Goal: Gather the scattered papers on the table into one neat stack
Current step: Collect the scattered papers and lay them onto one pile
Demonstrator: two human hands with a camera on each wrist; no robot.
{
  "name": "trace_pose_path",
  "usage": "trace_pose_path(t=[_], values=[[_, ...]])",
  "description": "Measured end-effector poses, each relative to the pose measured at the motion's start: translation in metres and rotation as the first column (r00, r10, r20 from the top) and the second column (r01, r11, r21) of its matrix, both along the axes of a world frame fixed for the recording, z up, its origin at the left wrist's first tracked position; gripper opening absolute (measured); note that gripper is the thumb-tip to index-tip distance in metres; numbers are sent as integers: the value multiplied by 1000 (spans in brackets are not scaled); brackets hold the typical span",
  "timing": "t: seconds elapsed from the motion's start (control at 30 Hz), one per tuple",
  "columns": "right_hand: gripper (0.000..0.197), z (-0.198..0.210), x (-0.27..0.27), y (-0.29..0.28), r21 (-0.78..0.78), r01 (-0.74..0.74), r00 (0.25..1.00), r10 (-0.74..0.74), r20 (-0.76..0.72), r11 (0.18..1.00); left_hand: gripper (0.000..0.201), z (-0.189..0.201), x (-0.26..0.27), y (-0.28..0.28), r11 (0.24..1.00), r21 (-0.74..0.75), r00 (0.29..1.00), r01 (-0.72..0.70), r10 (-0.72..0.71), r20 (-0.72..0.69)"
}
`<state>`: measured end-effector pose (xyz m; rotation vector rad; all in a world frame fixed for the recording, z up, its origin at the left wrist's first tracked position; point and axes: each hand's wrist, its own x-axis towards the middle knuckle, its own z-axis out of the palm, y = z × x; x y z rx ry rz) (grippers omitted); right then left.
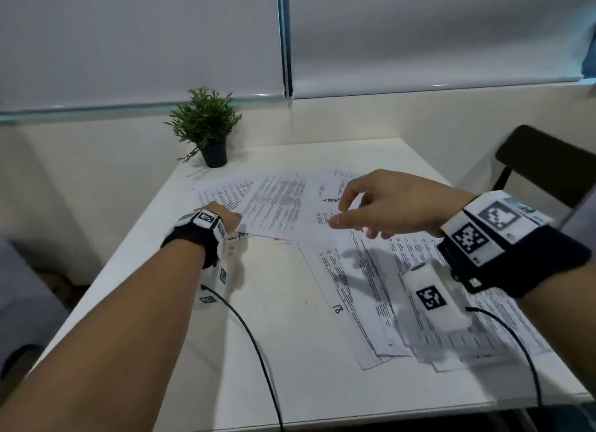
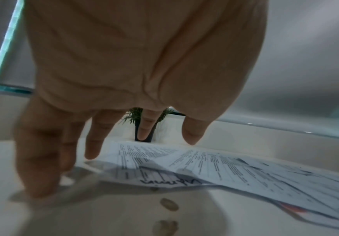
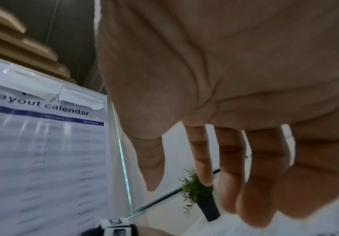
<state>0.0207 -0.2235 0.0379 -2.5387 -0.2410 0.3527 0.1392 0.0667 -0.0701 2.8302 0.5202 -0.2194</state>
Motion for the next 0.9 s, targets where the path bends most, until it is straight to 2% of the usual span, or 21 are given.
trace_pose_path(t=[0.07,0.13,0.2,0.27,0.3,0.37,0.4,0.47,0.6,0.63,0.7,0.77,0.9], values=[[37,-2,11,15,68,6,999,-9,36,998,69,-8,13,-5,1000,-16,1000,-16,16,3],[37,-10,26,27,63,18,997,-23,77,998,76,-13,19,-10,999,49,1000,12,-11,-18],[41,-25,42,35,-55,27,995,-22,96,998,69,-20,22,-13,985,158,997,74,-68,-44],[52,-48,56,37,-212,26,999,-15,51,977,61,-22,23,-15,956,249,987,154,-140,-74],[57,-60,61,36,-273,22,1000,-22,5,962,62,-24,24,-13,951,265,986,161,-144,-84],[63,-85,68,33,-390,-6,998,-20,-62,921,75,-22,28,-7,962,239,990,129,-112,-83],[62,-95,70,32,-453,-23,998,-8,-67,891,85,-20,28,-3,972,214,993,102,-88,-72],[58,-108,73,30,-534,-27,1000,16,-25,845,93,-17,28,6,988,140,997,59,-53,-47],[54,-113,74,33,-569,-14,1000,5,-18,822,122,-18,22,31,996,-30,996,-80,81,24],[51,-115,77,33,-579,-24,1000,19,-15,815,123,-19,21,38,989,-83,991,-123,127,40],[49,-118,80,32,-572,-32,999,35,-6,820,107,-19,12,49,966,-196,979,-171,189,79],[56,-118,81,31,-565,-55,998,51,-23,824,84,-22,5,57,938,-289,951,-189,249,185],[62,-114,80,31,-554,-52,999,40,-34,831,69,-21,-11,59,870,-476,869,-131,332,366]])
